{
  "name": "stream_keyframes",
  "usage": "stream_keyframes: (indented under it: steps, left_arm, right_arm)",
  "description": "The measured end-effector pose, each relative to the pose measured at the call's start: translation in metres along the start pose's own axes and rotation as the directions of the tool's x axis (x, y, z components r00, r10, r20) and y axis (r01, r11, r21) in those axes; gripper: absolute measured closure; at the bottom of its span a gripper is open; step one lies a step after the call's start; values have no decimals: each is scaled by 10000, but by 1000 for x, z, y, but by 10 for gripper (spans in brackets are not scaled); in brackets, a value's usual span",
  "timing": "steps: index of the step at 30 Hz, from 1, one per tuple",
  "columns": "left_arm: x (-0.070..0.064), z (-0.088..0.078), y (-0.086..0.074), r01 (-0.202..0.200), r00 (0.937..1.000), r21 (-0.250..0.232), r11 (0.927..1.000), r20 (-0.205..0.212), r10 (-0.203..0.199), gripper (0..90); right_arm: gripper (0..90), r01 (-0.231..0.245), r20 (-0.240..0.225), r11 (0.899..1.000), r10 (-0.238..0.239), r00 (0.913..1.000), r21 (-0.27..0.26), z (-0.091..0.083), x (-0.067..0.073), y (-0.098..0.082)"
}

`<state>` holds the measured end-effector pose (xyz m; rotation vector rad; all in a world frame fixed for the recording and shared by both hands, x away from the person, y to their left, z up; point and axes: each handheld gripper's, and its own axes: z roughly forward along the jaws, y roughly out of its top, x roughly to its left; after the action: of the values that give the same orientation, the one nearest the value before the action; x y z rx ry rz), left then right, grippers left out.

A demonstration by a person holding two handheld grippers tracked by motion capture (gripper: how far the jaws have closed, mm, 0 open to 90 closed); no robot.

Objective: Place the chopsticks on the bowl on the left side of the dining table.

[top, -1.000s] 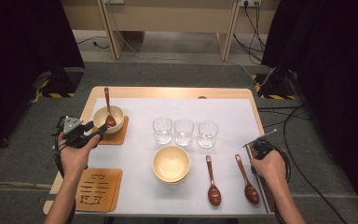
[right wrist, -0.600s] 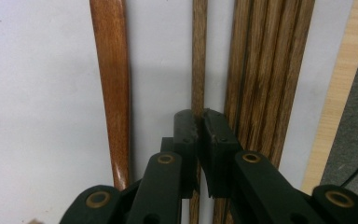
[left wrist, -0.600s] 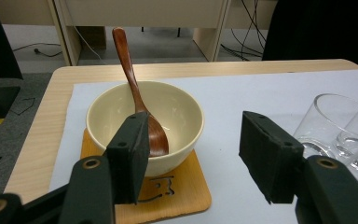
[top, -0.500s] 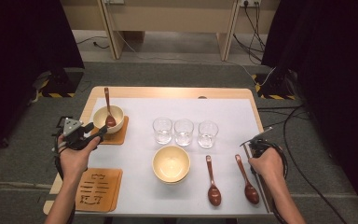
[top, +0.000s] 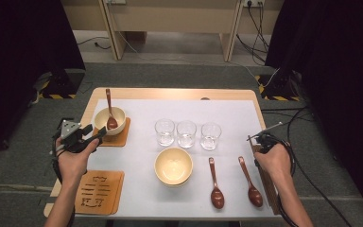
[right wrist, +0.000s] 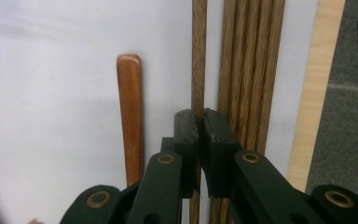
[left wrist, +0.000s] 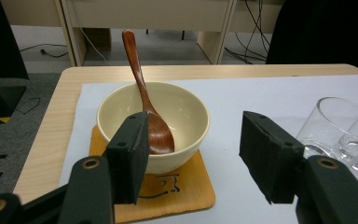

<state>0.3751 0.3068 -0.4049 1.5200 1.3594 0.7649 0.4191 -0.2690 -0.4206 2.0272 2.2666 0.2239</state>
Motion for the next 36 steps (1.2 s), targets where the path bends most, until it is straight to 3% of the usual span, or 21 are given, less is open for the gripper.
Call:
stream_keyframes:
  steps: [9,19,29,36]
  left_arm:
    - [0,1,0,58,10000,-24,10000,7,-58,415]
    - [-2,0,0,-48,10000,6,10000,-24,48,413]
    - [-3,-1,-1,-78,10000,16,10000,-11,78,412]
    - [-4,-2,0,-126,9999,9,9999,16,126,412]
  right_arm:
    - [854,239,-59,9950,-246,9997,-972,-14,2,7]
    - [853,256,-183,9852,-291,9994,-1696,-25,7,13]
    - [854,337,-198,9622,-405,9990,-2702,-36,11,20]
    - [853,323,-229,9406,-425,9988,-3381,-44,16,25]
